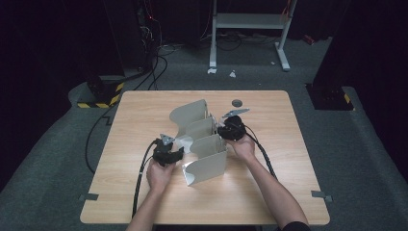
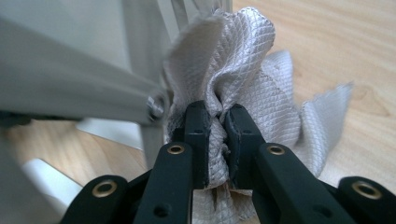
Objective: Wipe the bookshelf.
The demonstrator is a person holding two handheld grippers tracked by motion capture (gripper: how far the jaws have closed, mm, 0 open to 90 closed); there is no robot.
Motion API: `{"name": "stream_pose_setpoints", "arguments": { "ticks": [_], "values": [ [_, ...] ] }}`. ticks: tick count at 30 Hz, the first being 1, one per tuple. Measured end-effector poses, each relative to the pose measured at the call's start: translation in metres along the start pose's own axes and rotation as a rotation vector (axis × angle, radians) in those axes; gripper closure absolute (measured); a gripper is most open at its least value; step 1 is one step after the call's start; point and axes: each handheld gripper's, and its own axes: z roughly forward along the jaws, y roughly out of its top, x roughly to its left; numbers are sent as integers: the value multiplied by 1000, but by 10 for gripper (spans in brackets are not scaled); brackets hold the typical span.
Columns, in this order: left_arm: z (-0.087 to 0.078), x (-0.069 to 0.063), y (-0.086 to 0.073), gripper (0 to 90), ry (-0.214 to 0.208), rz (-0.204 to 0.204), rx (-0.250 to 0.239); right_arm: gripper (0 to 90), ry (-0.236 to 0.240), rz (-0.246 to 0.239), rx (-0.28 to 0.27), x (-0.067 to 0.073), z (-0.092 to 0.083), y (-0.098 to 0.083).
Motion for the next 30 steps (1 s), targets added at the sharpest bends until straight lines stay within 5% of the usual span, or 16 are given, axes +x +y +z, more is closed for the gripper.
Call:
{"name": "stream_pose_setpoints", "arguments": {
  "ticks": [9, 14, 24, 25, 30],
  "values": [
    [0, 0, 0, 416, 0, 0, 0, 801, 6, 50, 104, -7, 24, -12],
    [0, 0, 0, 416, 0, 0, 0, 800, -15, 7, 115, -2, 21, -6],
    [0, 0, 0, 419, 0, 1, 0, 804, -4, -31, -54, 6, -18, 15],
    [0, 0, 0, 415, 1, -2, -3, 804, -17, -74, -32, 8, -19, 19],
    [0, 0, 0, 414, 2, -2, -2, 807, -40, -115, -24, 12, -24, 33]
  ]
}}
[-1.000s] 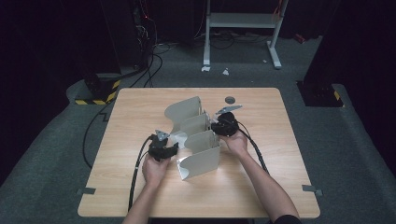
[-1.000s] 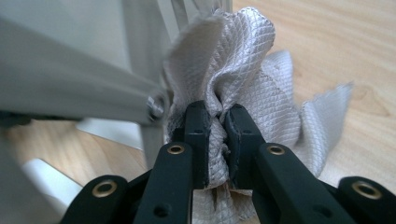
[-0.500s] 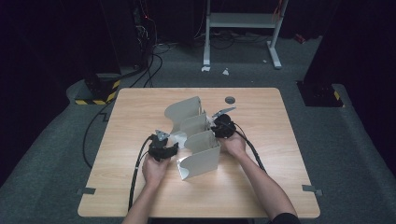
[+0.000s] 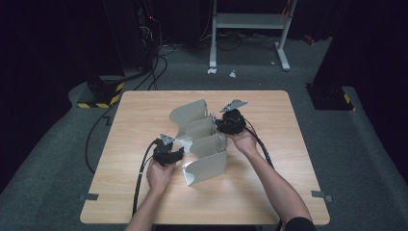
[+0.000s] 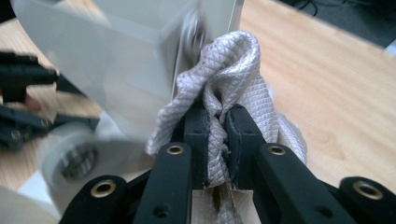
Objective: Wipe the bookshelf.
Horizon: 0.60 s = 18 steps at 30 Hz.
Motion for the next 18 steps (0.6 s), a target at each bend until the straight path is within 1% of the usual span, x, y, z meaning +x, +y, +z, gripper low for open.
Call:
{"name": "stream_pose_setpoints", "arguments": {
  "ticks": [3, 7, 10, 11, 12, 15, 16, 17, 18],
  "values": [
    [0, 0, 0, 414, 2, 1, 0, 812, 7, 28, -17, -4, -3, 7],
    [0, 0, 0, 409, 3, -1, -1, 814, 7, 54, -31, -6, -3, 6],
    [0, 0, 0, 409, 1, 0, 2, 814, 1, 63, -62, -6, -7, 10],
    [0, 0, 0, 412, 0, 1, 2, 814, 5, 66, -76, -7, -9, 13],
    [0, 0, 0, 412, 0, 1, 3, 814, 5, 66, -76, -7, -9, 13],
    [0, 0, 0, 413, -1, 2, 3, 814, 4, 59, -92, -9, -13, 22],
    [0, 0, 0, 414, 0, 2, 1, 814, 7, 56, -113, -10, -16, 29],
    [0, 0, 0, 413, 0, 1, 2, 814, 6, 54, -120, -9, -17, 32],
    [0, 0, 0, 413, 0, 3, 2, 814, 6, 54, -120, -9, -17, 32]
  ]
}}
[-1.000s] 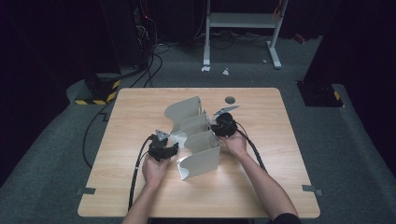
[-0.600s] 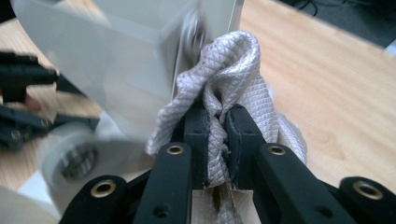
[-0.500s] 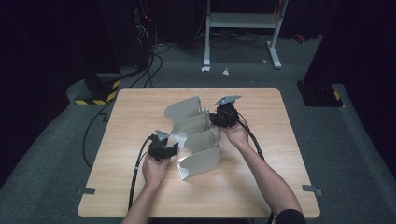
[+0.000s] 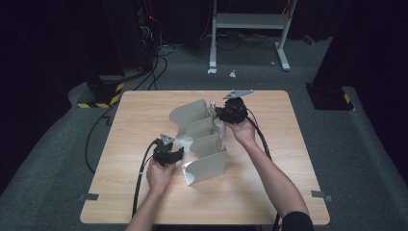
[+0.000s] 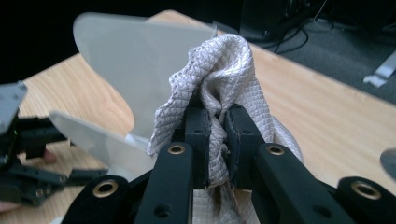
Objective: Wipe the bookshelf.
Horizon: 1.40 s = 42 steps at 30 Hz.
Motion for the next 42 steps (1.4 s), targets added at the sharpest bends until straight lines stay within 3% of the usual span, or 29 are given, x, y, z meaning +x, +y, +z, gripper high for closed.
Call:
{"name": "stream_pose_setpoints", "arguments": {
  "ticks": [8, 15, 20, 21, 24, 33, 37, 42],
  "values": [
    [0, 0, 0, 415, -1, 1, 0, 814, 6, -26, -59, 5, -2, 23],
    [0, -1, 0, 422, -3, 4, -3, 812, 29, 21, -33, 2, 12, 14],
    [0, -1, 0, 423, -3, 5, -2, 812, 21, 18, -16, -2, 12, 9],
    [0, -1, 0, 423, -4, 3, -3, 812, -2, 13, 4, -4, 14, 5],
    [0, -1, 0, 422, -5, 2, -3, 812, -7, 35, 22, -8, 16, -1],
    [0, -1, 0, 421, -4, 1, -3, 812, 19, 83, 74, -12, 26, -35],
    [0, -1, 0, 421, -3, 2, -3, 811, 17, 62, 129, -8, 33, -47],
    [0, -1, 0, 421, -6, 0, -3, 811, 22, 63, 147, -5, 38, -60]
  ]
}}
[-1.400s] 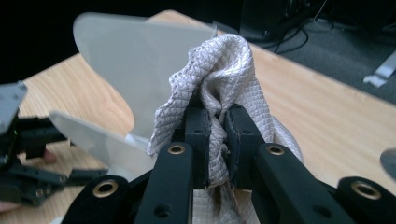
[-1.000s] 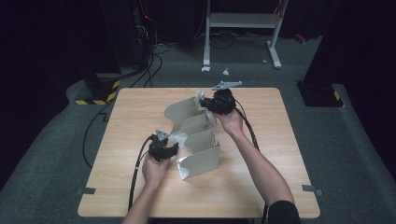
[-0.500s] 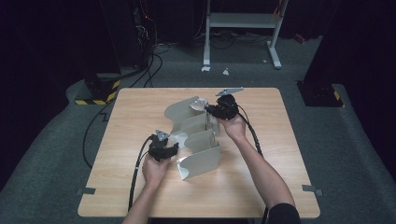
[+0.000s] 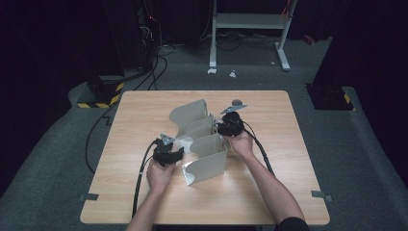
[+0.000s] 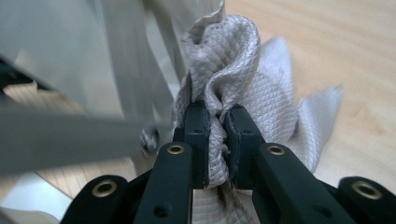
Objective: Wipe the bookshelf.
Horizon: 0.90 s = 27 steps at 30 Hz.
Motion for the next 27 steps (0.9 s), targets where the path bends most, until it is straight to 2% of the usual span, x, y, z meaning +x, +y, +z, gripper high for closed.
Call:
{"name": "stream_pose_setpoints", "arguments": {
  "ticks": [6, 7, 16, 22, 27],
  "values": [
    [0, 0, 0, 419, 2, 0, 1, 810, -3, 15, 29, -1, 4, -19],
    [0, 0, 0, 419, 2, 1, 0, 810, -14, -2, 43, 0, 4, -25],
    [0, 0, 0, 417, 2, 0, 2, 808, -8, 7, 56, 6, 0, -41],
    [0, 0, 0, 412, 4, 0, 4, 807, -17, -23, 55, 14, -14, -51],
    [0, 1, 0, 407, 5, -1, 5, 807, -23, -14, 39, 14, -32, -65]
  ]
}}
